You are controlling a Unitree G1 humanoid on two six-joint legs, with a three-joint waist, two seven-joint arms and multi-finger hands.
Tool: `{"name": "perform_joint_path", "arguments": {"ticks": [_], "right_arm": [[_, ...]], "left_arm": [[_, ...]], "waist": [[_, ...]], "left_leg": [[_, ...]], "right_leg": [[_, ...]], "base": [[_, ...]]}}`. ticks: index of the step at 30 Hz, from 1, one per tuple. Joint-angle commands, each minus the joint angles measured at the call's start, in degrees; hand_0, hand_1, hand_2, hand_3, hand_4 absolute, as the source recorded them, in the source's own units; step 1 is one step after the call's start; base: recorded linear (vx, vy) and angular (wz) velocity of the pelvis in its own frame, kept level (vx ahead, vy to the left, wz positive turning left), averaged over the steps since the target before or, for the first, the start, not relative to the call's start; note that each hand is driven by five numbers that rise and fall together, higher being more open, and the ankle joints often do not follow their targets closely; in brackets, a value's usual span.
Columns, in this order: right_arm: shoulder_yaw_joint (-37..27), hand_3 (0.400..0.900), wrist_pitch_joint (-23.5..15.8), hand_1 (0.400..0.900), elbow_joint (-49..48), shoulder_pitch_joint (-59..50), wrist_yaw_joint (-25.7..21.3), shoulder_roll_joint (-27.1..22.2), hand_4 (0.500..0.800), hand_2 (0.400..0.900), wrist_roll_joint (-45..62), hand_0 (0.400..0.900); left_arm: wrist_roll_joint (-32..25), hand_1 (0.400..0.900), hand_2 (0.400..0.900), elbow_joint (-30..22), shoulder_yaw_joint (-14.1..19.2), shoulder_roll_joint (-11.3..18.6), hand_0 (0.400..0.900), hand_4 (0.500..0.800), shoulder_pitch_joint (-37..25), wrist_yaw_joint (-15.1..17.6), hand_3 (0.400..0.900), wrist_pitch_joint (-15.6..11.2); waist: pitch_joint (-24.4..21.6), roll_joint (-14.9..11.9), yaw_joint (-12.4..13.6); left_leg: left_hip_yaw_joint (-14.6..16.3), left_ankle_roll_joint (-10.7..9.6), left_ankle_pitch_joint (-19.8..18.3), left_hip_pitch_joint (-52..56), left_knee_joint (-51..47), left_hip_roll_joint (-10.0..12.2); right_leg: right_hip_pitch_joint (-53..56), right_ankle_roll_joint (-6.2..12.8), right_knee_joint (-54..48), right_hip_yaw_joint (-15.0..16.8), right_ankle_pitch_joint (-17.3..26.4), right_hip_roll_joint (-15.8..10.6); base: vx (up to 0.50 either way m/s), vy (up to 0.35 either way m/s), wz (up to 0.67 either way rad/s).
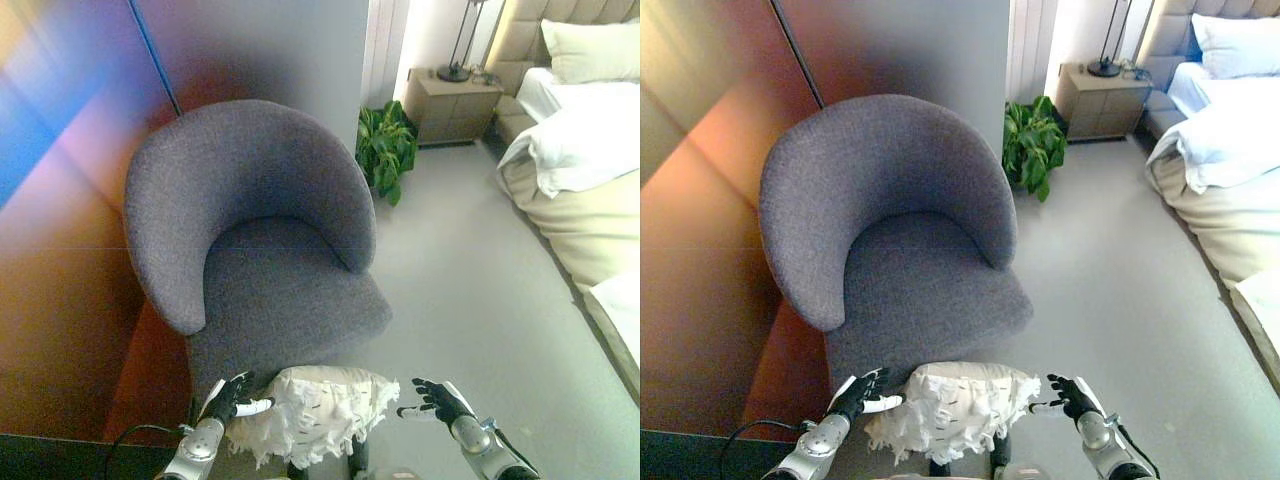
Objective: Pick up the pillow and put it on the sofa.
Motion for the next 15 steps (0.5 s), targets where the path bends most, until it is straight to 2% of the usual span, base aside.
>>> {"name": "perform_joint_path", "arguments": {"ticks": [1, 9, 15], "right_arm": [[3.1, 0.900, -1.6, 0.900, -1.8, -7.0, -2.8, -1.5, 0.800, 0.900, 0.9, 0.900], [3.1, 0.900, -1.7, 0.900, -2.4, -7.3, -3.9, -1.7, 0.800, 0.900, 1.0, 0.900], [3.9, 0.900, -1.0, 0.900, -4.0, -9.9, -5.4, -1.9, 0.800, 0.900, 2.1, 0.900]], "left_arm": [[-0.7, 0.900, 0.900, 2.5, 0.3, 1.3, 0.900, 0.800, -6.1, 0.2, 0.900, -1.7], [0.0, 0.900, 0.900, 3.8, -0.2, 0.7, 0.900, 0.800, -6.9, 1.4, 0.900, -1.5], [-0.6, 0.900, 0.900, 4.0, -0.7, 1.0, 0.900, 0.800, -10.0, 2.8, 0.900, -0.8]], "waist": [[0.2, -1.9, -1.9], [1.6, -2.1, -2.8], [4.7, -2.4, -3.5]], "left_leg": [[-0.3, -0.6, -3.1, -3.8, 4.4, 1.3], [0.2, -0.5, -3.6, -4.6, 5.6, 1.3], [0.7, -0.4, -3.7, -6.8, 7.6, 1.4]], "right_leg": [[-0.2, 9.39, 5.1, 3.5, -5.0, -7.2], [-1.3, 9.79, 6.0, 4.5, -5.0, -7.7], [-3.8, 9.85, 7.5, 5.5, -4.6, -8.0]], "base": [[-0.03, -0.007, -0.06], [0.00, -0.013, -0.04], [-0.05, -0.026, -0.04]]}}
